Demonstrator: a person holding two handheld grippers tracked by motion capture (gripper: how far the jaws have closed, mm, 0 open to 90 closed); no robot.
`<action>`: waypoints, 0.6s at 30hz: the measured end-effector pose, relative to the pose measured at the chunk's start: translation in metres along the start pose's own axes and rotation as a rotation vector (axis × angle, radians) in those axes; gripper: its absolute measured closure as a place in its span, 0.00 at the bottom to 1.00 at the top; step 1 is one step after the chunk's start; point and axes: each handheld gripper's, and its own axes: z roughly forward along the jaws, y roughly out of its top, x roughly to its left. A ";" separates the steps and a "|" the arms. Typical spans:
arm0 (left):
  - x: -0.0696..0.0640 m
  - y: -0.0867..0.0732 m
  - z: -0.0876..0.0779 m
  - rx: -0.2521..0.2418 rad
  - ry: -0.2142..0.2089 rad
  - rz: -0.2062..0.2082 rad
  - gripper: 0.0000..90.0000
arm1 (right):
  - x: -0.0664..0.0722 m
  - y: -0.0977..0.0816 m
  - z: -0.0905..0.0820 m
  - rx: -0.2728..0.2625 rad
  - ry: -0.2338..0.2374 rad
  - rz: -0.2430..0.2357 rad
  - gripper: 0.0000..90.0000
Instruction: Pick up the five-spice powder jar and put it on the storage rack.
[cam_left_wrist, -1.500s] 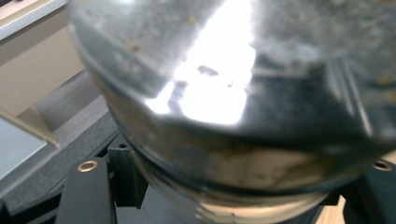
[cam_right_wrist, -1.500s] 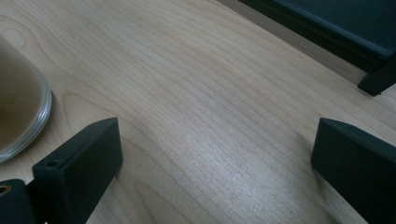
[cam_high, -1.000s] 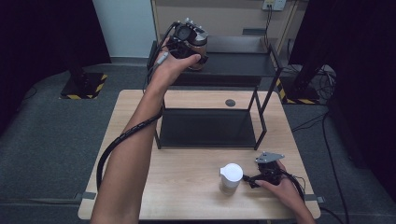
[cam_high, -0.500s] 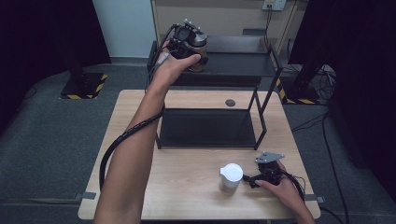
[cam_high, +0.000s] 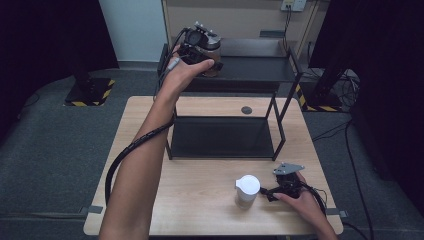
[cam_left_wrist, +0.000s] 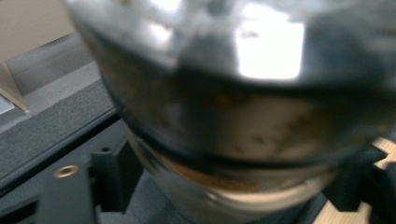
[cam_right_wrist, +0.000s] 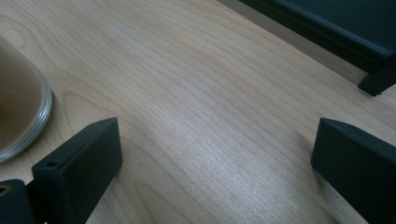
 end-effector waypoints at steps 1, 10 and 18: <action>-0.002 -0.001 -0.003 -0.007 0.008 0.007 0.16 | 0.000 0.000 0.000 0.000 0.000 0.000 0.03; -0.018 -0.014 -0.035 -0.063 0.030 0.052 0.10 | 0.000 0.000 0.000 0.000 0.000 -0.001 0.03; -0.026 -0.031 -0.053 -0.086 0.026 0.098 0.10 | 0.000 0.000 0.000 0.001 0.000 -0.001 0.03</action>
